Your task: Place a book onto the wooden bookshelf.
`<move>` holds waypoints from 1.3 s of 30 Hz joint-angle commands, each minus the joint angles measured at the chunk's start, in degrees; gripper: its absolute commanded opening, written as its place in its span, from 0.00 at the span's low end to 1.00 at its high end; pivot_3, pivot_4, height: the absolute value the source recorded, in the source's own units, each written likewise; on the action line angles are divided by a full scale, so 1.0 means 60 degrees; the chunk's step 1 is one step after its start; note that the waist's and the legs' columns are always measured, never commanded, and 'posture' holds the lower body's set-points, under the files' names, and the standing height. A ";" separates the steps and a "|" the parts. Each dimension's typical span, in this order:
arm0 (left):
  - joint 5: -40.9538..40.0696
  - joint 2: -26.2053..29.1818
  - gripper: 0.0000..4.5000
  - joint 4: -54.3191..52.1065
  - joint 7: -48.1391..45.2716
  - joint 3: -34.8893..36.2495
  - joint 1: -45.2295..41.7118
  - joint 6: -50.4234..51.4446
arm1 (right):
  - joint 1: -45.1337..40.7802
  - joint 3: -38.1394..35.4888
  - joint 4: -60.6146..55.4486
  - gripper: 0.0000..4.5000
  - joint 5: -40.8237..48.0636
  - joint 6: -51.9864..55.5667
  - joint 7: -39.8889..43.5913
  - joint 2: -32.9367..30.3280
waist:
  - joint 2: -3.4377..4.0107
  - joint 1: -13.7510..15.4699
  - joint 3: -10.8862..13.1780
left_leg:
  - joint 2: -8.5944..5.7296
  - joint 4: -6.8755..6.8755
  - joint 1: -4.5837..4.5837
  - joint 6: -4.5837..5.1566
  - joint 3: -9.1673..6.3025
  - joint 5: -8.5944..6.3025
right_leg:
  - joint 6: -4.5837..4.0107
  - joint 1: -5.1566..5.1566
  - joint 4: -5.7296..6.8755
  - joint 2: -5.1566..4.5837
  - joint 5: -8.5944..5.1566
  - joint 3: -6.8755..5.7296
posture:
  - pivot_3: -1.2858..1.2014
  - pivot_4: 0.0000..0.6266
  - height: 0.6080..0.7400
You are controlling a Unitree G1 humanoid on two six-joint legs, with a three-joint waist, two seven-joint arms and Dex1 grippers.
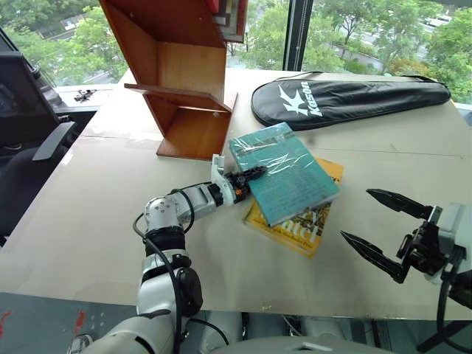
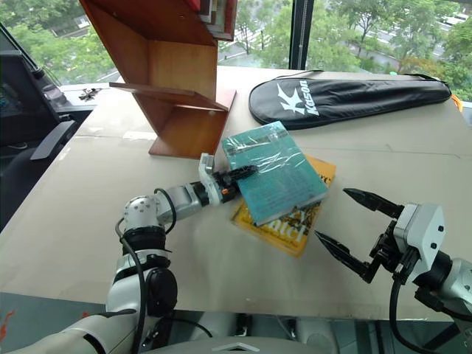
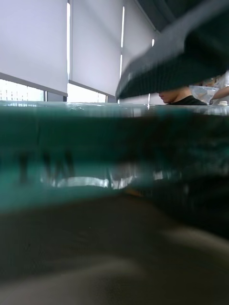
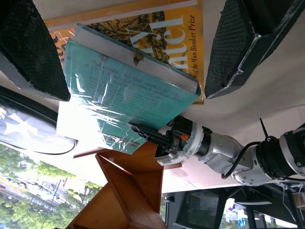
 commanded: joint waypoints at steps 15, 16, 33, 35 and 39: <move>-0.2406 0.5862 0.00 -0.8954 -0.1680 -0.1944 0.0402 0.0048 | -0.1130 0.0250 0.1703 1.00 -0.0136 -0.0747 0.0924 -0.0178 | -0.0050 -0.0038 0.0066 | 0.0002 -0.0002 -0.0008 -0.0003 -0.0004 -0.0001 | -0.0008 -0.0009 -0.0004 -0.0010 -0.0001 -0.0002 | 0.52 0.24 1.00; -0.1663 0.6359 0.00 -0.9332 -0.2591 -0.2192 0.0343 -0.0558 | -0.1202 0.0268 0.1769 1.00 -0.0102 -0.0741 0.0973 -0.0203 | -0.0040 -0.0025 0.0064 | 0.0003 -0.0011 -0.0014 -0.0004 -0.0006 0.0000 | -0.0009 -0.0017 -0.0018 0.0002 0.0000 -0.0002 | 0.52 0.24 1.00; 1.1531 1.0547 0.00 -0.4525 -0.9183 -0.7670 -0.5539 -0.9066 | -0.3365 0.0523 0.2369 1.00 0.0289 -0.0749 0.1007 -0.0402 | 0.0011 -0.0054 0.0089 | -0.0028 -0.0038 -0.0047 0.0004 0.0021 -0.0002 | 0.0010 -0.0102 -0.0013 0.0090 -0.0010 0.0094 | 0.52 0.24 1.00; 1.2297 1.0590 0.00 -0.4028 -0.9378 -0.7846 -0.5788 -0.8804 | -0.3720 0.0423 0.2408 1.00 0.0511 -0.0711 0.0990 -0.0433 | -0.0010 -0.0046 0.0100 | -0.0008 -0.0037 -0.0072 0.0004 0.0021 -0.0002 | 0.0010 -0.0129 -0.0013 0.0103 -0.0010 0.0087 | 0.52 0.24 1.00; 1.3435 1.0368 0.00 -0.3447 -0.9673 -0.8252 -0.5891 -0.8809 | -0.4387 0.0004 0.2595 1.00 0.1404 -0.0429 0.1015 -0.0629 | -0.0018 -0.0048 0.0103 | 0.0009 0.0033 -0.0204 0.0003 0.0034 -0.0001 | 0.0019 -0.0227 -0.0003 0.0107 -0.0001 0.0094 | 0.52 0.24 1.00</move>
